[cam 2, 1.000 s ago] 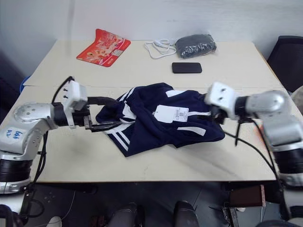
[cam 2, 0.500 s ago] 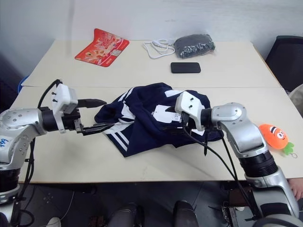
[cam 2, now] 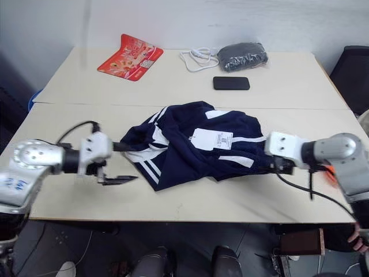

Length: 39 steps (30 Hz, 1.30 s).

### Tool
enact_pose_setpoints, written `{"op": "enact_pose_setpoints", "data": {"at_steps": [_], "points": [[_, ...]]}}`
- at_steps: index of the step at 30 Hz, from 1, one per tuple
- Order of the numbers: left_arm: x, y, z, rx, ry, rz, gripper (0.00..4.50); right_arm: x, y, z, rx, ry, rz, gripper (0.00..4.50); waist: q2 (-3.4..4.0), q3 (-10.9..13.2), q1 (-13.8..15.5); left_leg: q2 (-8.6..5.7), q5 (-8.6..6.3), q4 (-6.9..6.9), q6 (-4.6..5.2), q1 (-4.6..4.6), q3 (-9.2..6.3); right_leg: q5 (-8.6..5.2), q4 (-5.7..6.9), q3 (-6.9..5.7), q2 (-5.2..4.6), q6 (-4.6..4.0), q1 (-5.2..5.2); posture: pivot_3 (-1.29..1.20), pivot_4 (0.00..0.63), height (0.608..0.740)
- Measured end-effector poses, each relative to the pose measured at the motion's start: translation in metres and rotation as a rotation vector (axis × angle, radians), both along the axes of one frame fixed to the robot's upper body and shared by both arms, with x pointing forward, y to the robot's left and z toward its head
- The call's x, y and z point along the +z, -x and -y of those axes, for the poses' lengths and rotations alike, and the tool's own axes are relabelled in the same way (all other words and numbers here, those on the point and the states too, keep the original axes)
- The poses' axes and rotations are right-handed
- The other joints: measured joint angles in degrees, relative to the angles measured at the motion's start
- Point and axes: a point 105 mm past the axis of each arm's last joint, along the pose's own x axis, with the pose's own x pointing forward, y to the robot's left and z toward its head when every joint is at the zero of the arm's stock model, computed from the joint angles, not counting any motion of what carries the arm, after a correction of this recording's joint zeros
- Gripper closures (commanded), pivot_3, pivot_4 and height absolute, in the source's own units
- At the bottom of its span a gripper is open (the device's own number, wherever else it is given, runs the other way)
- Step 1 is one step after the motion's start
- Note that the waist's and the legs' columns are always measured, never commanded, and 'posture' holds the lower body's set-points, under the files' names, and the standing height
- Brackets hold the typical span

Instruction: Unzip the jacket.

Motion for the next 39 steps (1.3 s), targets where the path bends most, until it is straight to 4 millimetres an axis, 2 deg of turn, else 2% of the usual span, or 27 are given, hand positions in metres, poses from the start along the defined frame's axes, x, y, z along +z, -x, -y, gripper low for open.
{"op": "enact_pose_setpoints", "data": {"at_steps": [2,4,6,10,11,14,22,26,27,34,39], "points": [[-0.009,-0.002,0.018,-0.072,-0.045,0.024,0.00,-0.006,-0.003,0.003,0.007,0.008,0.016,0.87,-0.01,0.00,-0.55,0.00,0.02,0.00,-0.03,0.02,0.01,0.00,0.04,0.01,0.01,0.00,0.00,0.00,0.150,0.740],[-0.016,-0.007,0.027,-0.120,-0.112,0.061,0.00,-0.012,-0.009,0.000,0.020,0.014,0.042,0.87,0.00,-0.01,-1.20,0.02,0.04,-0.04,-0.05,0.05,0.03,0.00,0.05,0.01,0.02,0.00,-0.01,0.00,0.150,0.740],[-0.023,-0.011,0.031,-0.153,-0.168,0.085,0.00,-0.021,-0.013,-0.003,0.042,0.033,0.053,0.87,0.00,0.00,-1.45,0.04,0.05,-0.09,-0.07,0.05,0.03,-0.01,0.05,0.00,0.04,-0.01,-0.04,0.00,0.150,0.740],[-0.029,-0.015,0.038,-0.183,-0.177,0.082,0.00,-0.019,-0.020,-0.009,0.073,0.042,0.099,0.87,-0.01,0.00,-1.62,0.05,0.05,-0.02,-0.06,0.04,-0.03,-0.01,0.04,-0.01,0.03,-0.02,0.01,0.00,0.150,0.740],[-0.031,-0.014,0.040,-0.193,-0.180,0.077,0.00,-0.019,-0.021,-0.011,0.079,0.034,0.103,1.04,0.00,-0.01,-1.63,0.05,0.05,-0.02,-0.06,0.04,-0.04,-0.01,0.05,-0.01,0.02,-0.01,0.01,0.00,0.150,0.740],[-0.035,-0.011,0.040,-0.218,-0.196,0.055,0.60,-0.021,-0.022,-0.018,0.111,0.028,0.109,1.75,0.00,-0.01,-1.70,0.08,0.05,-0.03,-0.06,0.04,-0.05,-0.01,0.06,-0.03,0.03,-0.02,0.01,0.00,0.150,0.740],[-0.042,-0.003,0.029,-0.247,-0.214,0.011,3.09,-0.031,-0.016,-0.017,0.151,0.049,0.063,4.50,0.00,-0.01,-1.69,0.09,0.05,0.00,-0.05,0.06,-0.09,-0.01,0.07,-0.03,0.02,-0.02,0.04,0.00,0.150,0.740],[-0.044,0.000,0.022,-0.250,-0.219,0.000,4.38,-0.032,-0.012,-0.013,0.152,0.046,0.049,4.50,0.00,-0.01,-1.54,0.09,0.05,0.01,-0.05,0.06,-0.09,-0.01,0.07,-0.03,0.02,-0.02,0.05,0.00,0.150,0.740],[-0.043,0.000,0.020,-0.243,-0.224,0.001,4.48,-0.032,-0.010,-0.012,0.152,0.046,0.042,4.50,0.01,-0.01,-1.48,0.09,0.05,0.01,-0.05,0.07,-0.09,-0.01,0.07,-0.03,0.02,-0.02,0.05,0.00,0.150,0.740],[-0.042,0.001,-0.003,-0.203,-0.269,0.013,4.48,-0.035,0.011,-0.007,0.197,0.077,0.009,4.50,0.03,-0.02,-1.11,0.10,0.05,-0.02,-0.05,0.08,-0.10,-0.01,0.07,-0.04,0.01,-0.02,0.06,0.00,0.150,0.740],[-0.044,0.021,-0.033,-0.195,-0.333,0.002,4.48,-0.036,0.040,-0.002,0.228,0.079,0.003,4.50,0.04,-0.03,-1.27,0.16,0.04,-0.07,-0.06,0.18,-0.17,-0.02,0.06,0.00,0.03,-0.04,0.07,0.00,0.150,0.740]]}}
